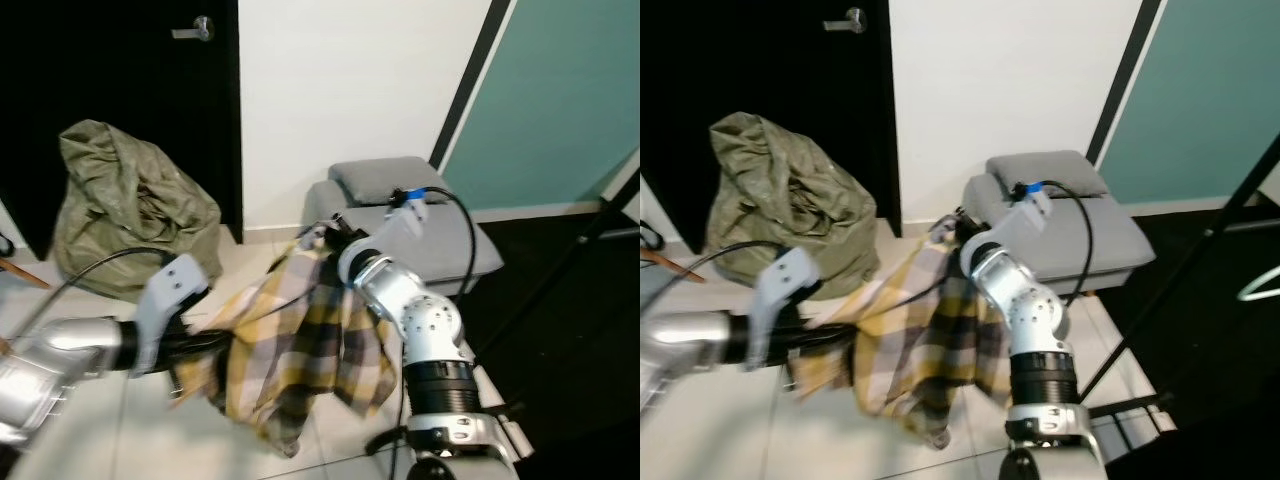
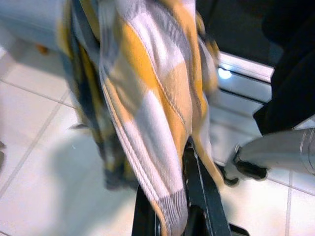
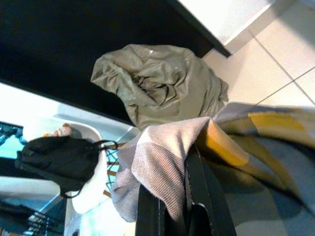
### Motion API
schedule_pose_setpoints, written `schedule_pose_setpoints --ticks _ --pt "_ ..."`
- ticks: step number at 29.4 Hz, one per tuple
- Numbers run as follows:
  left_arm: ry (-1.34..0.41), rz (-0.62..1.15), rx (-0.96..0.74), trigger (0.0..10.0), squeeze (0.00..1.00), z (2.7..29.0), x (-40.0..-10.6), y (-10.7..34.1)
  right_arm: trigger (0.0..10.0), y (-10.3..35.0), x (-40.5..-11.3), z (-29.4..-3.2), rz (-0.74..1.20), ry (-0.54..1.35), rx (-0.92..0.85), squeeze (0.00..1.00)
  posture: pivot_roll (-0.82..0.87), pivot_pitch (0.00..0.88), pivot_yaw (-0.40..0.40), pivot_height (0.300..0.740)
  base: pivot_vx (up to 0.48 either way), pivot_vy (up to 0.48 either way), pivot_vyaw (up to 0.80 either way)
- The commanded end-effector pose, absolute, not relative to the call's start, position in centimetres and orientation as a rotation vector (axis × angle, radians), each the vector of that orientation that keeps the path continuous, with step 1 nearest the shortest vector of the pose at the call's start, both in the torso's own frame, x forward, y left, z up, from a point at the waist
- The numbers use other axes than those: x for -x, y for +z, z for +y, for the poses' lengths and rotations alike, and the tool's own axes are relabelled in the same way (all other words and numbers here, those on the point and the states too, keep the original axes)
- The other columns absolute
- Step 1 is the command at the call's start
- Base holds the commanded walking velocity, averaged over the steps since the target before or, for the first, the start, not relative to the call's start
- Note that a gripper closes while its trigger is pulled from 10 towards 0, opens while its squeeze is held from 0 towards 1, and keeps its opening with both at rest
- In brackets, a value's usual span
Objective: Hang hanger
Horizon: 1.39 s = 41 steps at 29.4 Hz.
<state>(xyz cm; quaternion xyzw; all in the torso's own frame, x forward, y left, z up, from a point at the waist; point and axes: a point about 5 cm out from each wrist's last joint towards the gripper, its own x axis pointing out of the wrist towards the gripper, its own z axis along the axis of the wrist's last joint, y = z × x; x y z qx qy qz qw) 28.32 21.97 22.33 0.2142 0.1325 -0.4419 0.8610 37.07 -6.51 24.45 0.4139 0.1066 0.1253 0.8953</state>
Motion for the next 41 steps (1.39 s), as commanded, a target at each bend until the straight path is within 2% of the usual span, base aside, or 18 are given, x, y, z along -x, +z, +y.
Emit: schedule_pose_setpoints --ticks 1,4,5,6,7,8,9,11,12,13,20,21,27,28,32,34,38,41 --pt "-0.842 0.355 -0.474 0.0 0.00 23.9 -28.1 22.2 0.0 23.9 -37.2 -9.0 0.153 0.169 -0.870 0.00 0.05 0.206 -0.105 0.740 0.000 0.000 0.00" --pt "-0.785 0.339 -0.438 0.0 0.00 24.2 -28.2 22.9 0.0 24.0 -37.2 -8.8 0.136 0.212 -0.831 0.00 0.05 0.199 -0.102 0.740 0.000 0.000 0.00" --pt "-0.779 0.327 -0.400 0.0 0.00 24.0 -28.3 23.1 1.7 24.1 -37.2 -8.6 0.129 0.243 -0.809 0.01 0.05 0.194 -0.102 0.740 0.000 0.000 0.00" --pt "-0.777 0.316 -0.365 0.0 0.00 23.5 -28.4 23.4 3.5 24.2 -37.1 -8.3 0.128 0.284 -0.790 1.00 0.05 0.189 -0.101 0.740 0.000 0.000 0.00" --pt "-0.777 0.316 -0.365 0.0 0.00 23.5 -28.4 23.4 3.5 24.2 -37.1 -8.3 0.128 0.284 -0.790 1.00 0.05 0.189 -0.101 0.740 0.000 0.000 0.00" --pt "-0.787 0.306 -0.322 0.0 0.00 22.9 -28.4 23.8 5.4 24.3 -37.1 -7.9 0.135 0.322 -0.785 1.00 0.05 0.189 -0.100 0.740 0.000 0.000 0.00" --pt "-0.822 0.277 -0.261 0.0 0.00 22.0 -28.4 24.6 10.0 24.3 -37.0 -7.6 0.142 0.351 -0.780 1.00 0.04 0.190 -0.097 0.740 0.000 0.000 0.00" --pt "-0.855 0.255 -0.215 0.0 0.00 21.2 -28.4 25.2 10.0 24.2 -37.1 -7.4 0.158 0.365 -0.763 1.00 0.05 0.188 -0.095 0.740 0.000 0.000 0.00" --pt "-0.886 0.230 -0.156 0.0 0.00 20.5 -28.3 26.1 10.0 23.7 -37.5 -7.7 0.166 0.315 -0.654 0.87 0.05 0.186 -0.093 0.740 0.000 0.000 0.00" --pt "-0.891 0.221 -0.140 0.0 0.00 20.3 -28.3 26.3 10.0 23.5 -37.7 -8.0 0.157 0.297 -0.608 0.00 0.05 0.186 -0.093 0.740 0.000 0.000 0.00" --pt "-0.949 0.181 -0.086 0.0 0.00 19.8 -27.8 27.3 10.0 23.9 -37.5 -8.3 0.115 0.419 -0.676 0.00 0.05 0.172 -0.091 0.740 0.000 0.000 0.00" --pt "-0.961 0.186 -0.090 0.0 0.00 19.6 -27.7 27.2 10.0 23.9 -37.2 -8.0 0.132 0.472 -0.665 1.00 0.05 0.172 -0.091 0.740 0.000 0.000 0.00" --pt "-0.941 0.199 -0.088 0.0 0.00 19.3 -27.9 26.8 10.0 23.2 -36.5 -6.9 0.173 0.538 -0.536 1.00 0.05 0.150 -0.099 0.740 0.000 0.000 0.00" --pt "-0.885 0.181 -0.054 0.0 0.00 19.5 -28.5 27.0 10.0 22.8 -36.6 -7.0 0.177 0.522 -0.475 0.00 0.05 0.144 -0.100 0.740 0.000 0.000 0.00" --pt "-0.489 0.063 0.207 0.0 0.00 21.4 -32.3 29.2 10.0 23.4 -36.8 -7.8 0.108 0.530 -0.411 0.00 0.05 0.143 -0.100 0.740 0.000 0.000 0.00" --pt "-0.167 -0.013 0.328 1.5 0.00 23.5 -34.2 30.1 10.0 24.0 -36.7 -8.0 0.061 0.569 -0.393 0.00 0.05 0.138 -0.094 0.740 0.000 0.000 0.00" --pt "0.290 -0.081 0.332 0.0 0.00 27.3 -35.1 30.7 10.0 24.2 -36.4 -8.3 0.032 0.604 -0.315 0.00 0.05 0.135 -0.093 0.740 0.000 0.000 0.00" --pt "0.320 -0.087 0.321 0.0 0.00 27.7 -35.2 30.8 10.0 24.3 -36.3 -8.4 0.022 0.613 -0.291 0.00 0.05 0.134 -0.091 0.740 0.000 0.000 0.00"
